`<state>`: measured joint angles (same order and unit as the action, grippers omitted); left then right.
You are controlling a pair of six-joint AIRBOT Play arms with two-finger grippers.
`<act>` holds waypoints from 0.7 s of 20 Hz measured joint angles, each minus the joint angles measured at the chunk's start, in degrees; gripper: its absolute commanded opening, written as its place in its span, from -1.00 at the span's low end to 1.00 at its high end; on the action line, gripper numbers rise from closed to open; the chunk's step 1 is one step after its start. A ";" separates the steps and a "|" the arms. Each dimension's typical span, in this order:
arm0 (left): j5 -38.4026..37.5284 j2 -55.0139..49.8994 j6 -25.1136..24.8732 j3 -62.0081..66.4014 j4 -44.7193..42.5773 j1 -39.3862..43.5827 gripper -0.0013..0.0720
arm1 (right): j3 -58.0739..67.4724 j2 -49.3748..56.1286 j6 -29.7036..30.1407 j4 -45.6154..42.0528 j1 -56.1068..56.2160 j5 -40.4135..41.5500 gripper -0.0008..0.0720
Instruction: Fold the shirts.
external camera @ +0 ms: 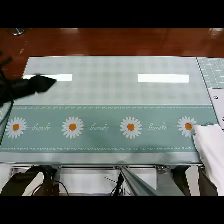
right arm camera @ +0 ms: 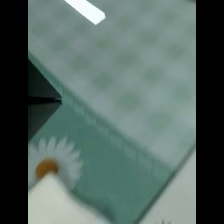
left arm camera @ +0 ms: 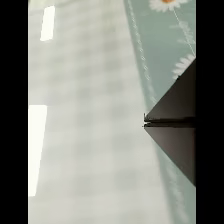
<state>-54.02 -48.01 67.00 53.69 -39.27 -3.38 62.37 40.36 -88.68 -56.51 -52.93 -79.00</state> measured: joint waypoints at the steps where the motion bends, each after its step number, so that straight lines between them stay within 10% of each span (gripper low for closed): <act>1: -0.87 -3.56 -0.02 5.49 -0.15 2.40 -0.92 | 0.13 1.46 1.46 3.74 6.19 2.78 -0.90; 7: -7.65 -17.44 13.73 17.27 -26.84 18.18 -0.91 | -5.51 10.84 -4.83 -21.05 46.80 8.09 -0.90; 14: -12.55 -20.24 27.36 9.25 -46.90 19.69 -0.91 | -11.34 17.03 -16.37 -41.35 58.07 9.92 -0.90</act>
<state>-66.57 -68.25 94.37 62.94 -86.17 16.32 51.03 57.39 -105.06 -97.86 5.15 -69.08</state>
